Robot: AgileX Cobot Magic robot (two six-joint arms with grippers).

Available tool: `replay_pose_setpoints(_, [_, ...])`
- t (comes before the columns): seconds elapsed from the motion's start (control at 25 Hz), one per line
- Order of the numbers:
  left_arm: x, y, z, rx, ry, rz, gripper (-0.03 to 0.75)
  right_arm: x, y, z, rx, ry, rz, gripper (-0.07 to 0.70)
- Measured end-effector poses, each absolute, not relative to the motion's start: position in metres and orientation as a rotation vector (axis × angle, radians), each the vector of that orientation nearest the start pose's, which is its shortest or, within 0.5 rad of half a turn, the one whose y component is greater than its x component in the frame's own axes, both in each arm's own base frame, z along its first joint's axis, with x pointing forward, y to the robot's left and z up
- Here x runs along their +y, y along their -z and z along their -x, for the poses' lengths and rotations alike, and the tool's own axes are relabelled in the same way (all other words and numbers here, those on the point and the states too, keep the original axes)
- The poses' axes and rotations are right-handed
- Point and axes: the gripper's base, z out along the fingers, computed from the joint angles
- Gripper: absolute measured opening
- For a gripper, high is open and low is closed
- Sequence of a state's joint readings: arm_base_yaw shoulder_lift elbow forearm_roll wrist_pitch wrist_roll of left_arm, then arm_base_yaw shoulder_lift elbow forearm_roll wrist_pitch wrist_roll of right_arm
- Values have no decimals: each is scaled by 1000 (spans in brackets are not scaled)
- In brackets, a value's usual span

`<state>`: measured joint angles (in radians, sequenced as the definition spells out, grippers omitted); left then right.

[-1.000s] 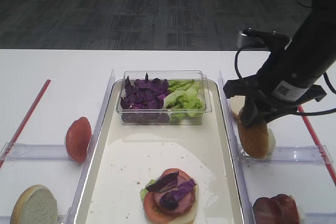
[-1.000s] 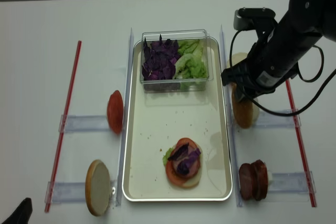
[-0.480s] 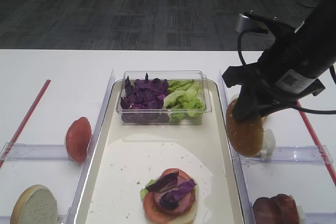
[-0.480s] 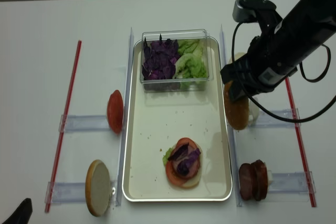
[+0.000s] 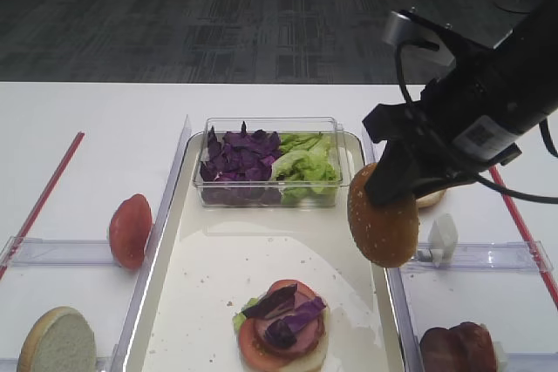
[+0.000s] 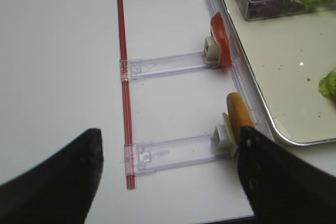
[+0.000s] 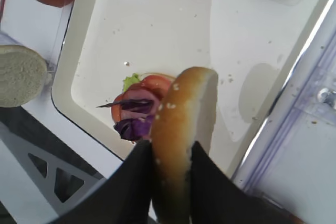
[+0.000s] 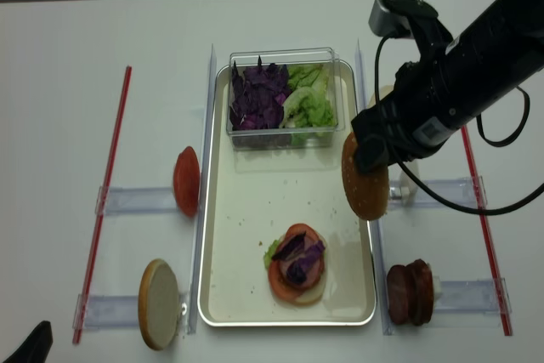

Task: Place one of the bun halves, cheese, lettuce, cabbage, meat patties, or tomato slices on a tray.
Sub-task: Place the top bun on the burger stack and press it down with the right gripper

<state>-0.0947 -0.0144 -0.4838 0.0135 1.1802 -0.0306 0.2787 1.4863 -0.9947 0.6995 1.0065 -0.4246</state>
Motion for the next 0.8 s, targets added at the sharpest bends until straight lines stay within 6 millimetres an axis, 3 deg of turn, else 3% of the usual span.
replay_pose_setpoints(0.8, [2,-263,11,2165,56,-68,491,162,-236,-211,2579,-1281,738,207])
